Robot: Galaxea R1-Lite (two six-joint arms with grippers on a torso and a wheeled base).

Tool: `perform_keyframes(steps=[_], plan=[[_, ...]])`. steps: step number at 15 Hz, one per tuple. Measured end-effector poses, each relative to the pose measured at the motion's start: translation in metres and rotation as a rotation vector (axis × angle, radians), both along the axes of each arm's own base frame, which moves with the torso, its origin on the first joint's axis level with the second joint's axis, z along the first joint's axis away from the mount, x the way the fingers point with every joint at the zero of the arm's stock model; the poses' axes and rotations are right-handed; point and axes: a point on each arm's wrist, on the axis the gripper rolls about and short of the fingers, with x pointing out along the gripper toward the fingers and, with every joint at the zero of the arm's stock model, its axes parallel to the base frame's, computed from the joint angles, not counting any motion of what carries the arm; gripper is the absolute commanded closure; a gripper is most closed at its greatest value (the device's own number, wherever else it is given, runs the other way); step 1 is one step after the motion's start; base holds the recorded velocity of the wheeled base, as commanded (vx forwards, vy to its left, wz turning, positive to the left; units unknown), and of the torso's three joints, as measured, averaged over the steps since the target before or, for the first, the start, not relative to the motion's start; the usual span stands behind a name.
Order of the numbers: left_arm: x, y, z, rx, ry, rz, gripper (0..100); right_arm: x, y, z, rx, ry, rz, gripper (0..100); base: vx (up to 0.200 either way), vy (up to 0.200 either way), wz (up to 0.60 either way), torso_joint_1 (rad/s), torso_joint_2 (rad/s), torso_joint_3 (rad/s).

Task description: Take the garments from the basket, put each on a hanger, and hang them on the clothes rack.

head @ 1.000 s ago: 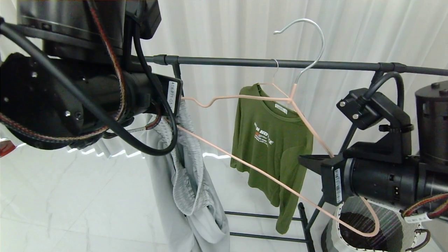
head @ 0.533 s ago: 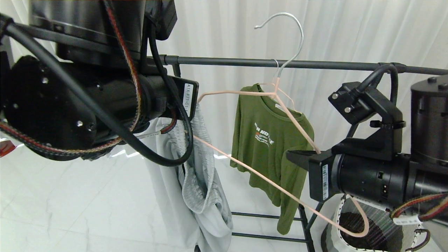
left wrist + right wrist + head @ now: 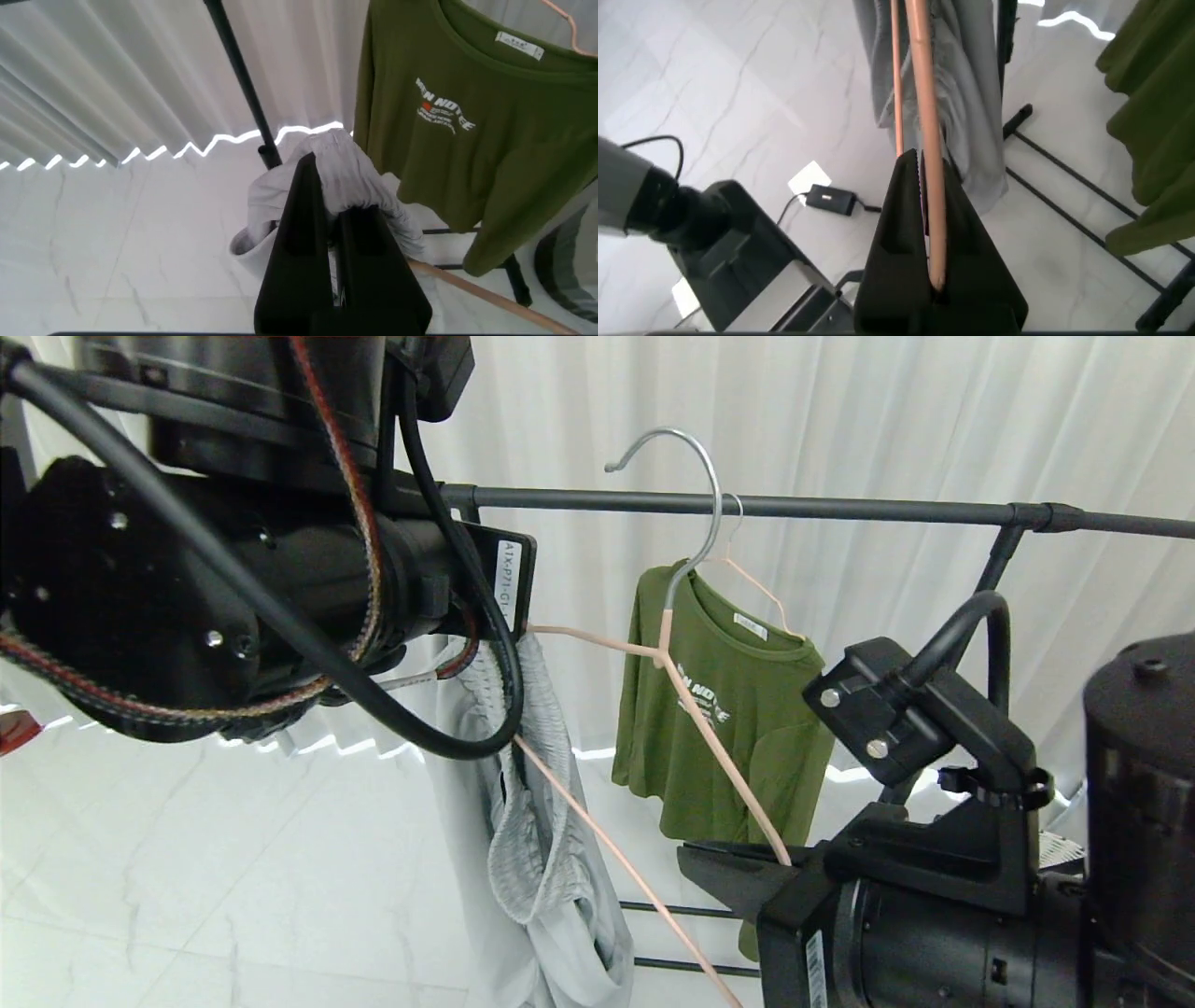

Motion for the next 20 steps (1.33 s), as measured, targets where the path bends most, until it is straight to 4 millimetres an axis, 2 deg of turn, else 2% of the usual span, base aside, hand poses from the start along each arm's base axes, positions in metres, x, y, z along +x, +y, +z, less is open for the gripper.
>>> perform_keyframes(steps=[2,5,12,15,18,20], plan=[[-0.003,-0.002,0.000,-0.002,-0.001,-0.013,100,0.009,0.002,-0.001,0.011,-0.017,-0.059,100,0.000,0.000,0.00,0.000,0.00,0.000],[-0.018,-0.013,0.002,-0.046,-0.001,-0.072,100,0.020,0.001,-0.001,0.025,-0.026,-0.106,100,0.000,0.000,0.00,0.000,0.00,0.000],[-0.065,-0.044,0.009,-0.160,0.010,-0.261,100,0.026,0.010,-0.002,0.018,-0.027,-0.102,100,0.000,0.000,0.00,0.000,0.00,0.000],[-0.072,-0.047,0.007,-0.160,0.015,-0.286,100,0.029,0.011,-0.004,-0.005,-0.048,-0.105,100,0.000,0.000,0.00,0.000,0.00,0.000],[-0.077,-0.043,0.003,-0.105,0.009,-0.286,100,0.038,-0.003,-0.005,-0.083,-0.130,-0.110,100,0.000,0.000,0.00,0.000,0.00,0.000],[-0.084,-0.040,-0.001,-0.038,0.001,-0.322,100,0.043,-0.013,0.002,-0.066,-0.187,-0.114,100,0.000,0.000,0.00,0.000,0.00,0.000]])
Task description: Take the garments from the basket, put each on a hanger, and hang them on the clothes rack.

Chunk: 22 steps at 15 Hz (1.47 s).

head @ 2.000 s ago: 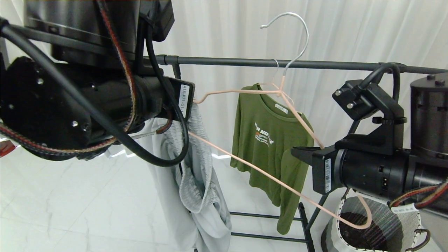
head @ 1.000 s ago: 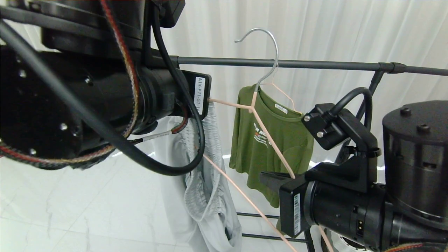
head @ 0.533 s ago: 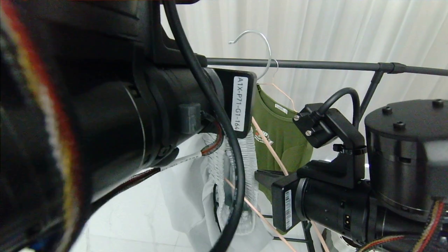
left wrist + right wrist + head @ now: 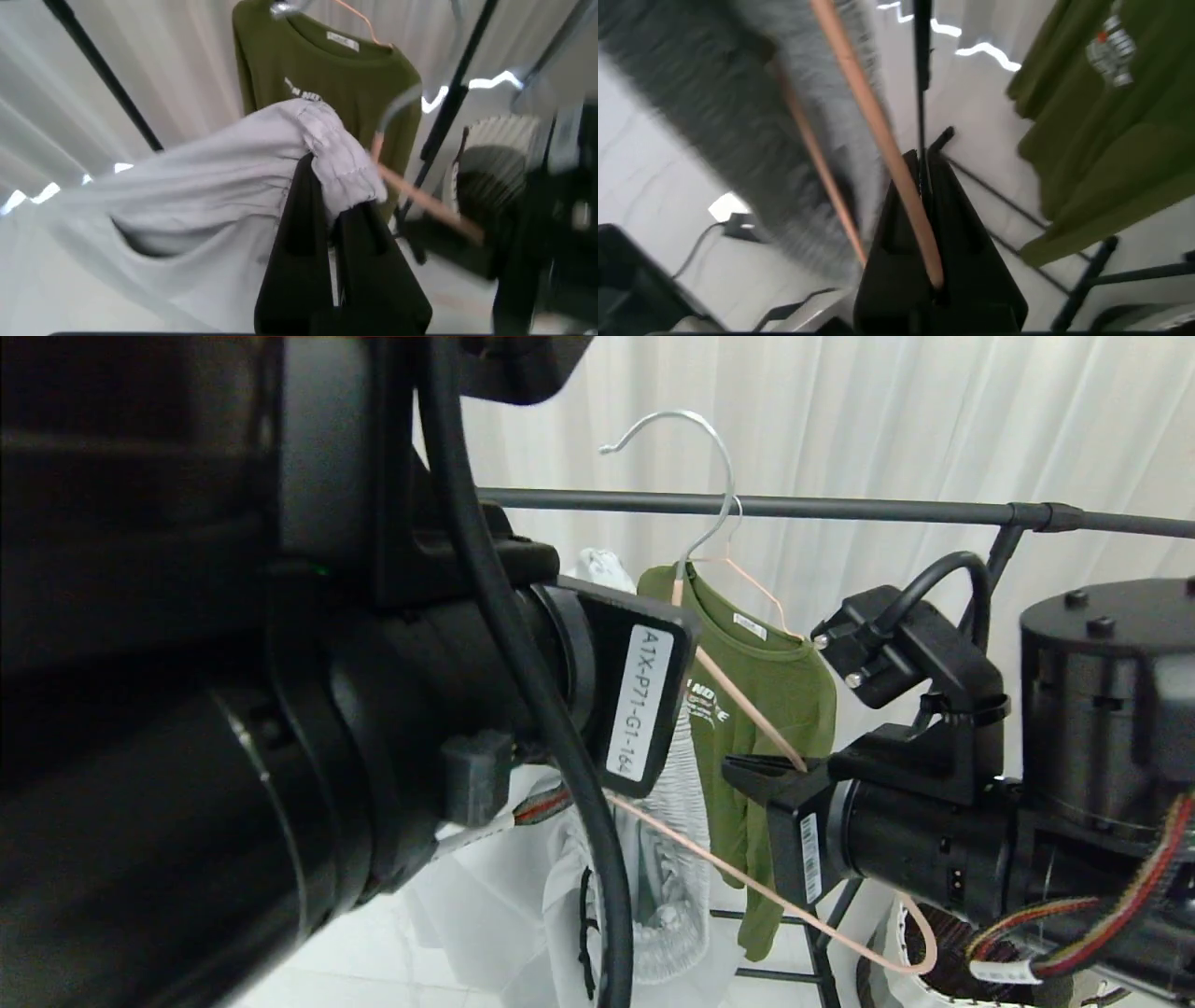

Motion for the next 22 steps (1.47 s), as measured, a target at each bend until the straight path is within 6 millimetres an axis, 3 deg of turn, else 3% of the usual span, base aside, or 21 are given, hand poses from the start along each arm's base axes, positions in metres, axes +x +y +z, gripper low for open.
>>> perform_keyframes(steps=[3,9,10,18,22], plan=[[-0.011,0.001,-0.008,0.037,0.003,-0.039,100,0.000,-0.005,0.007,0.022,-0.050,0.011,100,0.000,0.000,0.00,0.000,0.00,0.000],[-0.013,0.002,-0.018,0.074,0.014,-0.048,100,-0.004,-0.013,0.018,0.030,-0.112,0.057,100,0.000,0.000,0.00,0.000,0.00,0.000],[-0.013,0.002,-0.019,0.077,0.015,-0.048,0,-0.005,-0.015,0.019,0.028,-0.123,0.067,100,0.000,0.000,0.00,0.000,0.00,0.000],[-0.016,0.007,-0.032,0.096,0.021,-0.054,0,-0.007,-0.021,0.024,0.026,-0.155,0.066,100,0.000,0.000,0.00,0.000,0.00,0.000],[-0.033,0.038,-0.031,0.147,-0.026,-0.107,0,-0.007,-0.027,0.019,-0.003,-0.162,0.060,100,0.000,0.000,0.00,0.000,0.00,0.000]])
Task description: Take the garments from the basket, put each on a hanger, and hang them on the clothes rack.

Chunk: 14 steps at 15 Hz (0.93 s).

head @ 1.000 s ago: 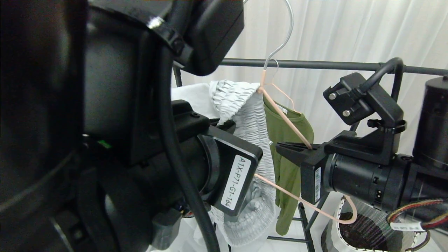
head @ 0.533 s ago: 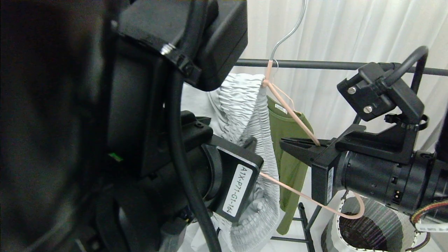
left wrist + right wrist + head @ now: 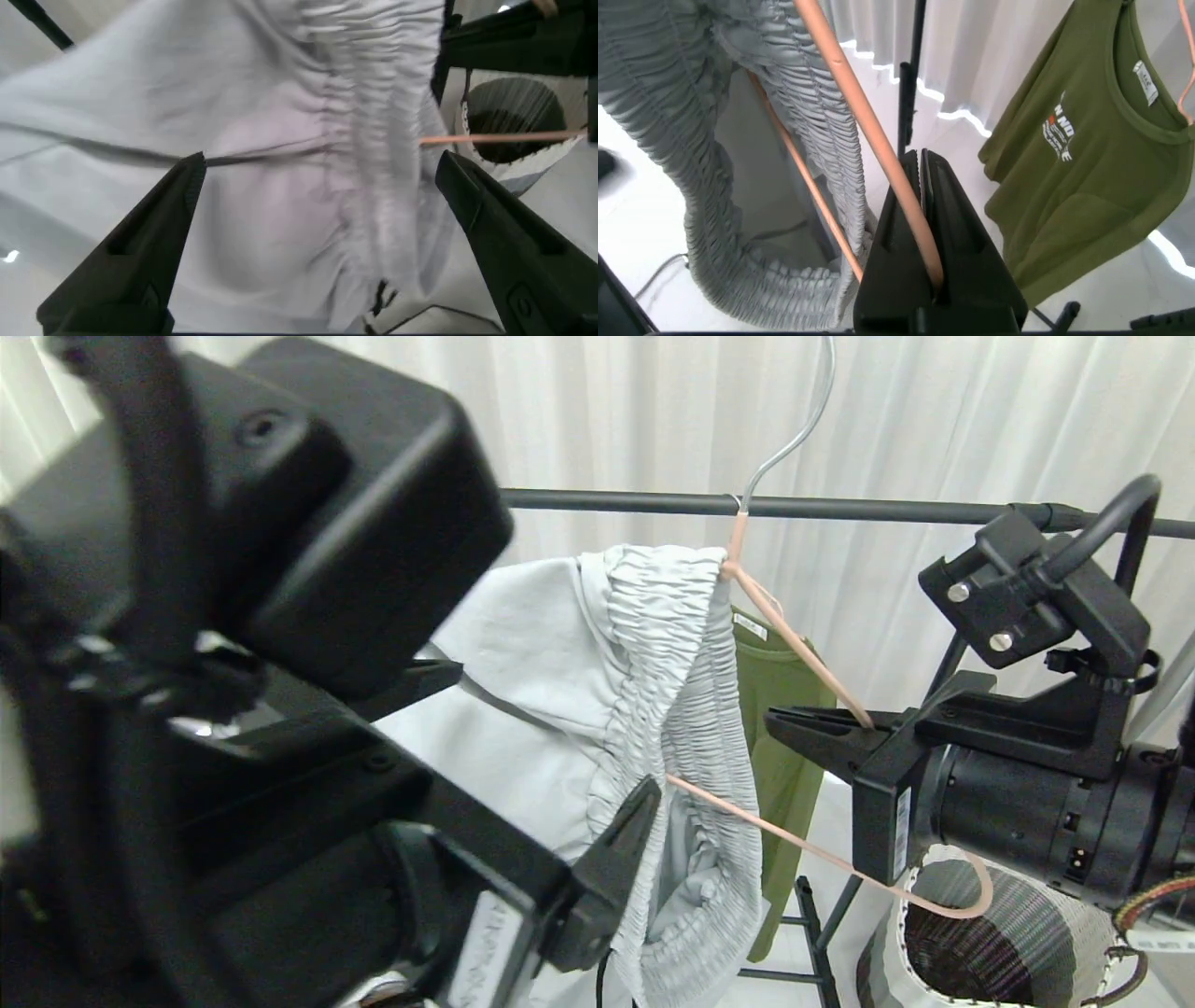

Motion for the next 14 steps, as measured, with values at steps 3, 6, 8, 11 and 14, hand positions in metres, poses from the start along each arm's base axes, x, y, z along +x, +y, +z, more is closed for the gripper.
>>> perform_keyframes(steps=[3,6,8,11,14], plan=[[-0.002,0.037,0.011,0.110,-0.105,-0.020,0,-0.001,-0.002,-0.001,-0.004,0.002,0.011,100,0.000,0.000,0.00,0.000,0.00,0.000],[0.004,0.064,0.017,0.222,-0.182,-0.020,0,-0.002,-0.002,-0.002,-0.025,-0.011,0.034,100,0.000,0.000,0.00,0.000,0.00,0.000],[0.008,0.072,0.020,0.285,-0.219,-0.026,0,-0.004,-0.001,-0.002,-0.040,-0.021,0.046,100,0.000,0.000,0.00,0.000,0.00,0.000],[0.014,0.066,0.025,0.231,-0.253,-0.040,0,-0.010,0.002,-0.003,-0.053,-0.021,0.073,100,0.000,0.000,0.00,0.000,0.00,0.000],[0.023,0.054,0.018,0.240,-0.247,-0.043,0,-0.014,0.004,-0.003,-0.076,-0.051,0.100,100,0.000,0.000,0.00,0.000,0.00,0.000]])
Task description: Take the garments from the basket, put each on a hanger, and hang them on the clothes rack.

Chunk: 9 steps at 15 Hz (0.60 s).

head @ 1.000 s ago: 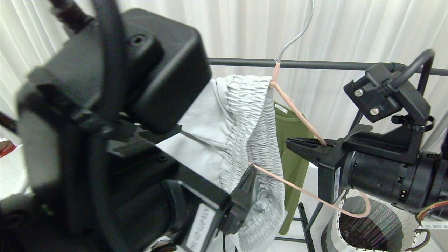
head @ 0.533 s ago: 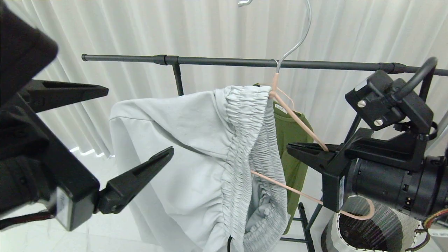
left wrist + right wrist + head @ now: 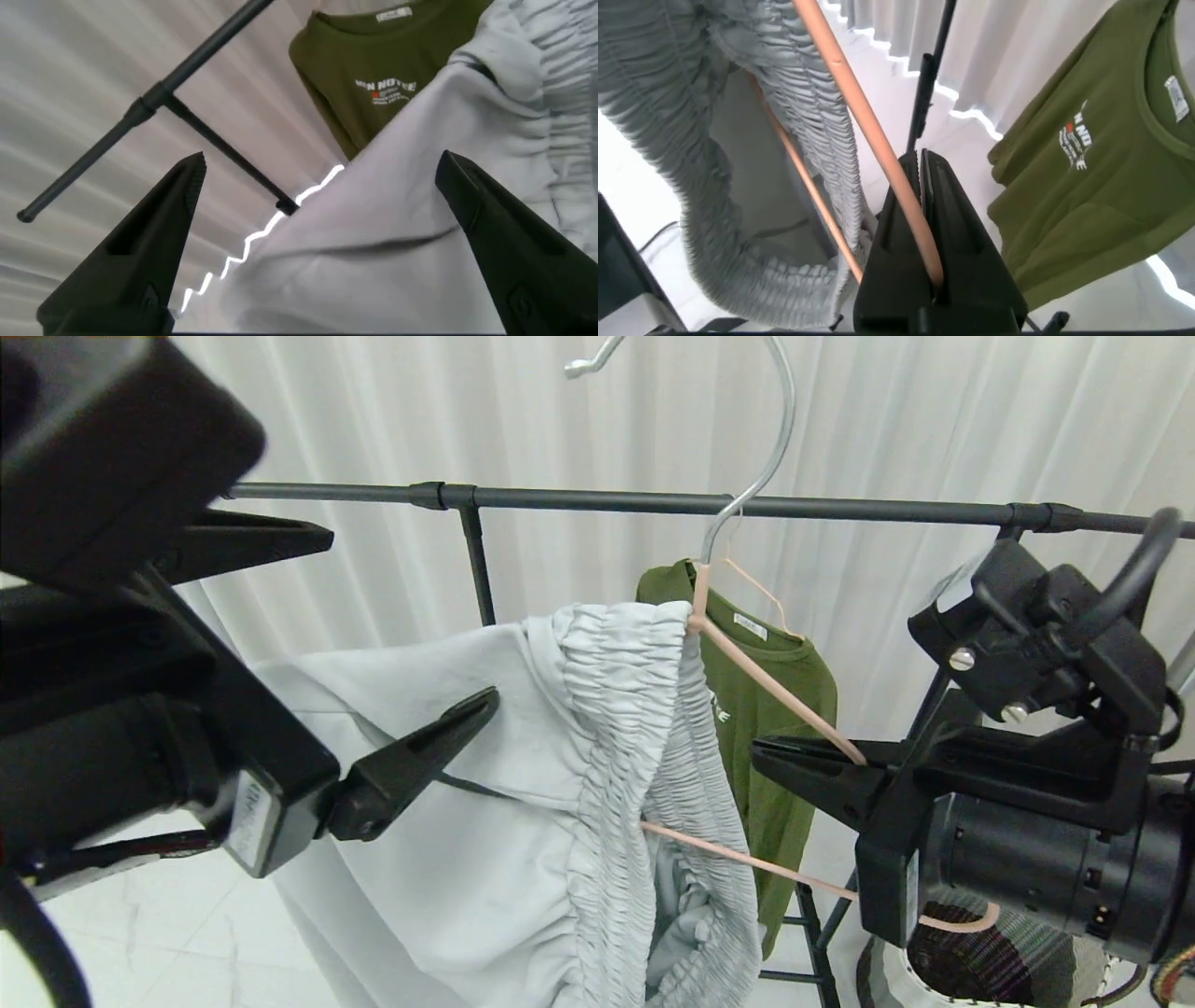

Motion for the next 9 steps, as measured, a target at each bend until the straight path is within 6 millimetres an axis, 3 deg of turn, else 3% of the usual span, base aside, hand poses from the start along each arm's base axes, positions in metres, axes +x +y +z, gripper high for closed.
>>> perform_keyframes(steps=[6,7,9], plan=[[0.009,-0.008,-0.013,0.051,0.033,-0.010,0,-0.006,-0.008,-0.002,-0.049,-0.054,0.062,100,0.000,0.000,0.00,0.000,0.00,0.000],[0.010,-0.009,-0.015,0.066,0.034,-0.020,100,-0.006,-0.008,-0.002,-0.047,-0.056,0.064,100,0.000,0.000,0.00,0.000,0.00,0.000],[0.011,-0.009,-0.017,0.093,0.033,-0.038,100,-0.009,-0.009,-0.001,-0.043,-0.057,0.075,100,0.000,0.000,0.00,0.000,0.00,0.000]])
